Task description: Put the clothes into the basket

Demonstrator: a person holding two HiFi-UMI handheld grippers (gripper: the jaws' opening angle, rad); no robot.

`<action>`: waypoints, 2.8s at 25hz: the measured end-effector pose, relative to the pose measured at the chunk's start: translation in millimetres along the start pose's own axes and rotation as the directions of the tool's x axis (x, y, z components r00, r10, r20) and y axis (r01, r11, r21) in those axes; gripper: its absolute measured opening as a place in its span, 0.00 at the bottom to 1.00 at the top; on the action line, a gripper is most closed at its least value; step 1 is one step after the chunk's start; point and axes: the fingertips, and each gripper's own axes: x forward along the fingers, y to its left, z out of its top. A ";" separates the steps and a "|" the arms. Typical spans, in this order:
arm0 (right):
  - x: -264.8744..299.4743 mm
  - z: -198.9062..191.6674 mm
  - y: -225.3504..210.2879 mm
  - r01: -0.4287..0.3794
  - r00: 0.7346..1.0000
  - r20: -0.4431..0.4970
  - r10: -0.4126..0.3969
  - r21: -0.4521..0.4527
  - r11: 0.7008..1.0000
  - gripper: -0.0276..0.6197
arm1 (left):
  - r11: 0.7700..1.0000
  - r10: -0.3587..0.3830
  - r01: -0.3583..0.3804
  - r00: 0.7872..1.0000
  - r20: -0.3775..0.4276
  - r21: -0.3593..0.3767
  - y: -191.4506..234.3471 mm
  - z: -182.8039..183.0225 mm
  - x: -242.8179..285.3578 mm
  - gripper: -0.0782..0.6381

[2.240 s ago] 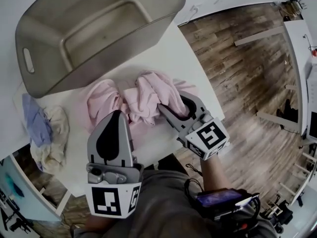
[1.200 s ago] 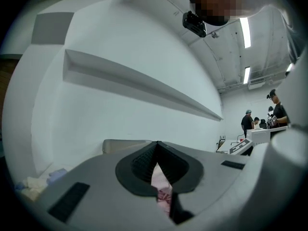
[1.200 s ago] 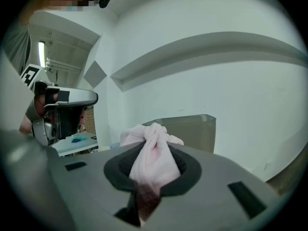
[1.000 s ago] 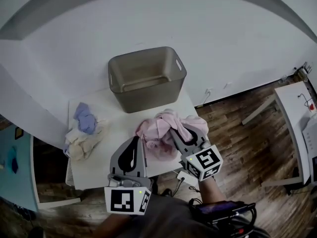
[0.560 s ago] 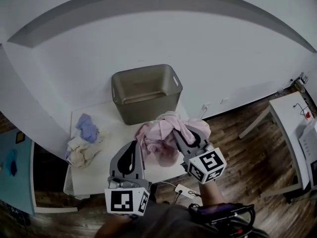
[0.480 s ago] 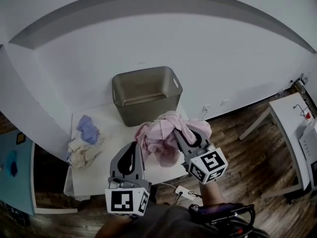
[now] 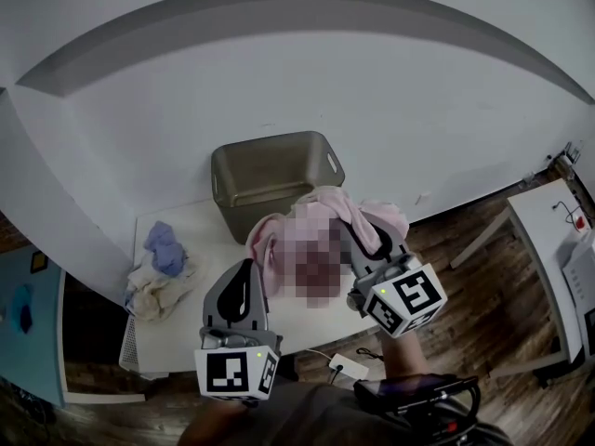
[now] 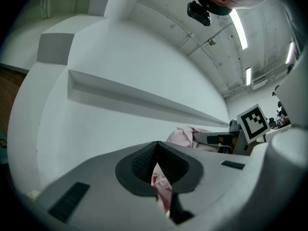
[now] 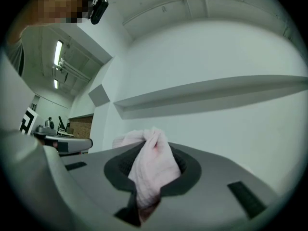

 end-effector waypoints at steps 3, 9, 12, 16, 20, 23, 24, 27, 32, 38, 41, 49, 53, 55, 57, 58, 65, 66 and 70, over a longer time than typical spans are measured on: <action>13.5 17.1 -5.2 -0.010 0.999 0.034 0.010 -0.012 1.000 0.15 | 1.000 0.011 -0.011 1.000 0.010 0.002 9.5 2.3 13.6 0.12; 44.9 47.8 -18.3 -0.002 0.996 0.093 0.004 -0.030 1.000 0.15 | 1.000 0.017 -0.018 1.000 0.017 0.013 30.0 10.5 40.7 0.12; 63.0 61.2 -23.9 0.009 0.993 0.118 -0.004 -0.041 0.999 0.15 | 0.999 0.029 -0.029 0.999 0.025 0.018 44.8 16.8 49.6 0.12; 87.9 83.5 -30.4 0.022 0.986 0.167 -0.012 -0.063 0.998 0.15 | 0.999 0.046 -0.047 0.998 0.043 0.019 66.7 25.4 63.8 0.12; 110.5 107.0 -37.2 0.040 0.971 0.237 -0.020 -0.080 0.996 0.15 | 0.997 0.072 -0.073 0.996 0.050 0.027 89.8 28.5 74.6 0.12; 143.1 104.6 -34.0 0.056 0.965 0.260 -0.030 -0.093 0.994 0.15 | 0.995 0.102 -0.102 0.994 0.033 0.011 127.2 13.0 83.1 0.12; 155.5 99.4 -31.3 0.059 0.966 0.257 -0.032 -0.100 0.993 0.15 | 0.994 0.111 -0.111 0.994 0.024 -0.001 140.8 5.2 85.7 0.12; 177.3 85.3 -28.3 0.066 0.970 0.243 -0.034 -0.122 0.990 0.15 | 0.991 0.132 -0.132 0.991 0.007 -0.029 161.5 -9.7 89.7 0.12; 194.9 52.7 -44.4 0.079 0.982 0.181 -0.057 -0.117 0.990 0.15 | 0.988 0.140 -0.142 0.990 -0.035 -0.056 159.9 -24.1 99.8 0.12; 223.0 -11.7 -64.1 0.084 0.996 0.023 -0.083 -0.087 0.993 0.16 | 0.987 0.126 -0.133 0.988 -0.094 -0.084 162.2 -41.3 119.3 0.12; 231.3 -44.7 -74.5 0.085 0.994 -0.067 -0.089 -0.067 0.994 0.16 | 0.988 0.114 -0.126 0.986 -0.120 -0.093 161.3 -51.1 130.1 0.12; 243.4 -115.2 -87.7 0.077 0.957 -0.277 -0.091 -0.061 0.995 0.19 | 0.986 0.085 -0.108 0.981 -0.174 -0.125 167.6 -87.1 145.6 0.12; 243.5 -134.9 -91.6 0.055 0.930 -0.360 -0.081 -0.082 0.995 0.31 | 0.986 0.070 -0.097 0.979 -0.189 -0.137 162.6 -95.4 150.8 0.12; 241.2 -138.3 -90.9 0.062 0.927 -0.363 -0.092 -0.093 0.994 0.33 | 0.986 0.064 -0.092 0.979 -0.195 -0.141 160.8 -97.5 152.2 0.12; 238.8 -134.8 -92.7 0.076 0.929 -0.353 -0.107 -0.101 0.992 0.33 | 0.986 0.059 -0.088 0.979 -0.197 -0.143 159.5 -98.1 153.0 0.12; 237.9 -132.1 -93.7 0.079 0.931 -0.349 -0.111 -0.104 0.991 0.33 | 0.986 0.057 -0.087 0.979 -0.197 -0.144 159.0 -98.2 153.0 0.12; 227.1 -118.1 -85.2 0.076 0.942 -0.318 -0.104 -0.100 0.992 0.33 | 0.987 0.052 -0.078 0.982 -0.182 -0.140 154.7 -91.0 148.1 0.12; 224.0 -116.4 -82.7 0.076 0.945 -0.311 -0.104 -0.100 0.992 0.33 | 0.988 0.052 -0.076 0.983 -0.177 -0.137 153.8 -89.0 146.1 0.12; 208.9 -106.9 -72.6 0.081 0.956 -0.274 -0.102 -0.085 0.993 0.33 | 0.990 0.048 -0.069 0.986 -0.162 -0.123 147.6 -81.6 136.7 0.12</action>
